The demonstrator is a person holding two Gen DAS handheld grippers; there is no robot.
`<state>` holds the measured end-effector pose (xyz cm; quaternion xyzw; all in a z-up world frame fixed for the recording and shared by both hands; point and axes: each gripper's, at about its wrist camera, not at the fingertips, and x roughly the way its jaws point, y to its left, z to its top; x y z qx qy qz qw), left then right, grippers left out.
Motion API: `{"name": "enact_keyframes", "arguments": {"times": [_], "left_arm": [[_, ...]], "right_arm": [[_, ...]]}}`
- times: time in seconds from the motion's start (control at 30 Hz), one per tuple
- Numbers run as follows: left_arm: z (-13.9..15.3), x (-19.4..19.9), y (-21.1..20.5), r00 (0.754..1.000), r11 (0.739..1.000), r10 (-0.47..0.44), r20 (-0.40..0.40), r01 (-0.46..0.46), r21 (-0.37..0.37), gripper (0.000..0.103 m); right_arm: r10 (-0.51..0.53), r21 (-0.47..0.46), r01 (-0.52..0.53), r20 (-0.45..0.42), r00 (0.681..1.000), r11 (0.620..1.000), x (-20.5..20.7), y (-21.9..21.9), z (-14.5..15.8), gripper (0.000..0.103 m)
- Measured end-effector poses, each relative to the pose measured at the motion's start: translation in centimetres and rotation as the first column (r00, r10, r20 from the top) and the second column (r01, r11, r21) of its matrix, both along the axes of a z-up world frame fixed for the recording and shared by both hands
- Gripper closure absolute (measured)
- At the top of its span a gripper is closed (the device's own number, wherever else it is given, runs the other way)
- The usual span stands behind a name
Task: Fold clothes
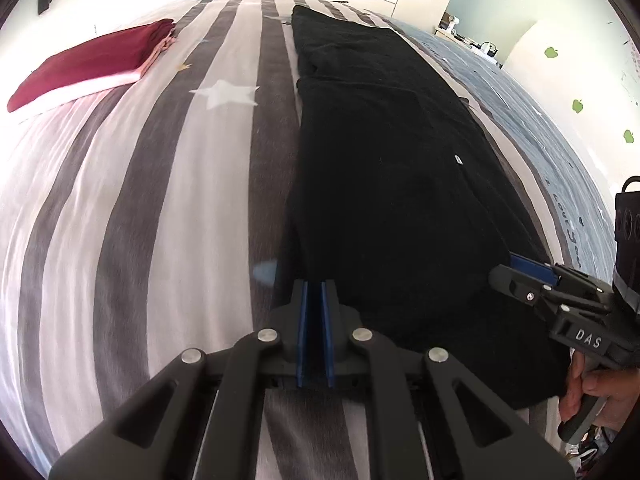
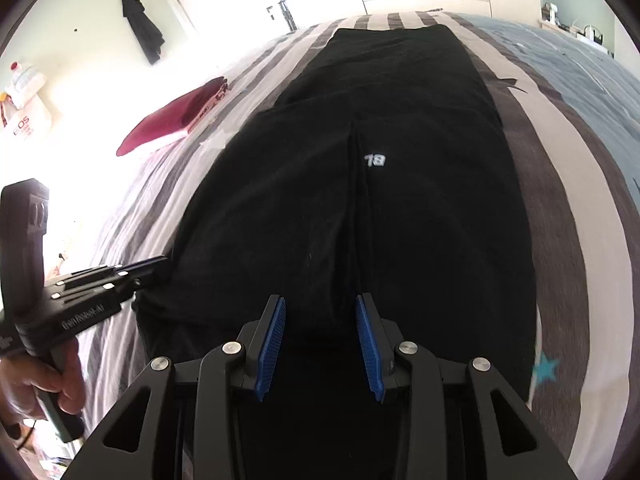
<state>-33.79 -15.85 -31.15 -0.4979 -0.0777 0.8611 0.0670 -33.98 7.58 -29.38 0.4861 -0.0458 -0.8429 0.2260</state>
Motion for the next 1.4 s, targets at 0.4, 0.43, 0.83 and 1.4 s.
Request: {"name": "enact_keyframes", "arguments": {"times": [0.4,0.43,0.83,1.4], "left_arm": [[2.0,2.7,-0.7,0.999,1.000,0.020,0.025,-0.020,0.008,0.097],[2.3,3.0,-0.7,1.000,1.000,0.020,0.009,-0.020,0.009,0.097],[0.4,-3.2,2.0,1.000,0.999,-0.014,-0.007,0.014,0.038,0.098],[3.5,-8.2,-0.4,0.993,0.998,0.017,-0.121,-0.010,0.055,0.097]], "right_arm": [[-0.030,-0.013,0.030,-0.039,0.999,0.999,0.5,1.1,1.9,0.071],[-0.031,-0.014,0.031,-0.045,0.998,0.999,0.4,1.2,2.2,0.071],[-0.018,-0.021,0.017,-0.055,0.998,1.000,-0.5,0.8,2.1,0.070],[-0.098,-0.029,0.097,-0.021,0.995,0.995,-2.4,4.0,1.4,0.071]]}}
